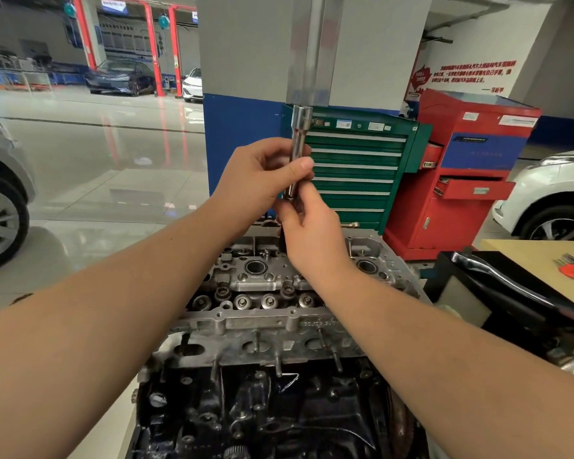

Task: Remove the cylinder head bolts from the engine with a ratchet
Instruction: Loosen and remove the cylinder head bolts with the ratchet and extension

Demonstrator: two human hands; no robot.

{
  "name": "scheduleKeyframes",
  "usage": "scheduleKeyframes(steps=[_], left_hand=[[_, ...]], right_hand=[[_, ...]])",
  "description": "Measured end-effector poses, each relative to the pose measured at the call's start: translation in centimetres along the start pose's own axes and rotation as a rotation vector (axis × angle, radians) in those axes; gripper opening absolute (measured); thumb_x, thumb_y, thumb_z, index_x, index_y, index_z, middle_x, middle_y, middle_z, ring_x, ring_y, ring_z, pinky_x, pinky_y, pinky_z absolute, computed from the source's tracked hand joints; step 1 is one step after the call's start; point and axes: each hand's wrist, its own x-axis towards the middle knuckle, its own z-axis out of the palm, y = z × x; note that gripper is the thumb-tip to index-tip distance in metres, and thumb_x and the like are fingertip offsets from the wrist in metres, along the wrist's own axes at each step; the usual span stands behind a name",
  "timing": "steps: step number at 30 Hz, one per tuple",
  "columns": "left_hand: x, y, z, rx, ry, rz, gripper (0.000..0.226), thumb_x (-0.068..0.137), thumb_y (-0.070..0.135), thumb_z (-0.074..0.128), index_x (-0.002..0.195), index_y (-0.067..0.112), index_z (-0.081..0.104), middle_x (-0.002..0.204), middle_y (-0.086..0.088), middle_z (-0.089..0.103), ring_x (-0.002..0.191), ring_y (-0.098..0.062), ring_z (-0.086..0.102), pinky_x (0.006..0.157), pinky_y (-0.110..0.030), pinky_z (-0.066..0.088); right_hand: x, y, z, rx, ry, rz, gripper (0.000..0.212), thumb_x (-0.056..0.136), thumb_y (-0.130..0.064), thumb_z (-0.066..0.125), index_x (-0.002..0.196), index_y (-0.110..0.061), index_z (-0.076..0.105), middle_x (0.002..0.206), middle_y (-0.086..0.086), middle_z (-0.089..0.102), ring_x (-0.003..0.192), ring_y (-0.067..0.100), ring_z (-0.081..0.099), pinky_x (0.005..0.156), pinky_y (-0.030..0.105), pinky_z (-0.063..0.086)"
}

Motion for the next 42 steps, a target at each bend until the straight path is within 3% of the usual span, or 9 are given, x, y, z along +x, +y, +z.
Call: scheduleKeyframes(steps=[4, 9, 15, 22, 27, 31, 33, 39, 42], left_hand=[[-0.2, -0.3, -0.3, -0.021, -0.026, -0.008, 0.019, 0.104, 0.02, 0.065, 0.121, 0.014, 0.072, 0.098, -0.002, 0.081, 0.096, -0.013, 0.077, 0.089, -0.028, 0.059], [-0.6, -0.2, 0.2, -0.026, -0.021, 0.0, 0.022, 0.104, 0.022, 0.065, 0.125, 0.018, 0.07, 0.105, 0.003, 0.081, 0.103, -0.01, 0.075, 0.09, -0.024, 0.057], [-0.8, -1.0, 0.3, 0.053, 0.095, 0.003, 0.02, 0.085, 0.029, 0.085, 0.104, 0.032, 0.078, 0.09, 0.003, 0.078, 0.087, -0.014, 0.075, 0.091, -0.042, 0.063], [-0.8, -0.6, -0.2, -0.03, -0.07, 0.005, 0.035, 0.104, 0.013, 0.06, 0.139, 0.02, 0.057, 0.116, 0.001, 0.079, 0.11, -0.018, 0.075, 0.097, -0.03, 0.058], [-1.0, -0.3, 0.1, 0.065, 0.071, 0.031, 0.031, 0.085, 0.025, 0.085, 0.113, 0.031, 0.073, 0.096, -0.004, 0.076, 0.092, -0.026, 0.075, 0.09, -0.042, 0.063], [-1.1, -0.3, -0.2, -0.015, 0.037, 0.037, 0.04, 0.093, 0.009, 0.076, 0.107, 0.047, 0.077, 0.101, 0.005, 0.082, 0.098, -0.018, 0.079, 0.09, -0.029, 0.061], [-1.1, -0.4, 0.0, -0.084, 0.003, 0.006, 0.038, 0.099, 0.004, 0.068, 0.12, 0.035, 0.072, 0.112, 0.002, 0.08, 0.108, -0.019, 0.076, 0.095, -0.031, 0.06], [-0.9, -0.8, 0.0, 0.111, 0.102, -0.003, 0.047, 0.079, 0.027, 0.091, 0.12, 0.028, 0.069, 0.085, 0.024, 0.072, 0.083, -0.001, 0.069, 0.085, -0.026, 0.06], [-0.9, -0.9, -0.3, 0.06, 0.106, -0.004, 0.043, 0.08, 0.019, 0.091, 0.114, 0.033, 0.069, 0.089, 0.011, 0.08, 0.089, -0.01, 0.077, 0.087, -0.028, 0.062]], right_hand=[[0.0, 0.8, -0.3, 0.137, -0.1, 0.089, 0.023, 0.098, -0.024, 0.06, 0.12, -0.032, 0.06, 0.099, -0.005, 0.074, 0.094, 0.016, 0.071, 0.092, 0.048, 0.057], [0.7, 1.7, -1.4, 0.074, -0.17, 0.066, 0.025, 0.092, -0.009, 0.07, 0.096, -0.033, 0.063, 0.095, -0.015, 0.071, 0.094, -0.001, 0.068, 0.095, 0.033, 0.054], [0.7, 1.9, -0.4, 0.011, 0.025, 0.092, 0.039, 0.072, -0.037, 0.089, 0.08, -0.025, 0.052, 0.064, -0.011, 0.055, 0.055, 0.001, 0.05, 0.052, 0.017, 0.041], [0.4, 2.0, -0.8, 0.079, -0.116, 0.072, 0.003, 0.092, -0.022, 0.07, 0.093, -0.024, 0.069, 0.09, -0.003, 0.075, 0.088, 0.015, 0.07, 0.088, 0.045, 0.057], [0.6, 1.9, -0.3, 0.009, -0.023, 0.115, 0.032, 0.075, -0.045, 0.085, 0.083, -0.028, 0.059, 0.073, -0.012, 0.064, 0.064, 0.003, 0.059, 0.06, 0.026, 0.044], [0.3, 2.0, -0.4, 0.127, -0.103, 0.091, 0.014, 0.087, -0.034, 0.076, 0.096, -0.028, 0.066, 0.087, -0.014, 0.073, 0.082, 0.001, 0.069, 0.079, 0.03, 0.056], [0.4, 2.2, -0.6, 0.13, -0.13, 0.074, 0.015, 0.093, -0.017, 0.069, 0.104, -0.026, 0.068, 0.101, -0.007, 0.075, 0.098, 0.008, 0.07, 0.095, 0.04, 0.057], [0.6, 2.2, -0.4, 0.047, -0.059, 0.119, 0.029, 0.08, -0.035, 0.082, 0.094, -0.03, 0.057, 0.086, -0.01, 0.066, 0.078, 0.007, 0.064, 0.073, 0.029, 0.053], [0.4, 2.0, -0.5, 0.134, -0.1, 0.124, 0.025, 0.087, -0.035, 0.077, 0.106, -0.028, 0.063, 0.096, -0.01, 0.071, 0.089, 0.008, 0.068, 0.086, 0.036, 0.058]])
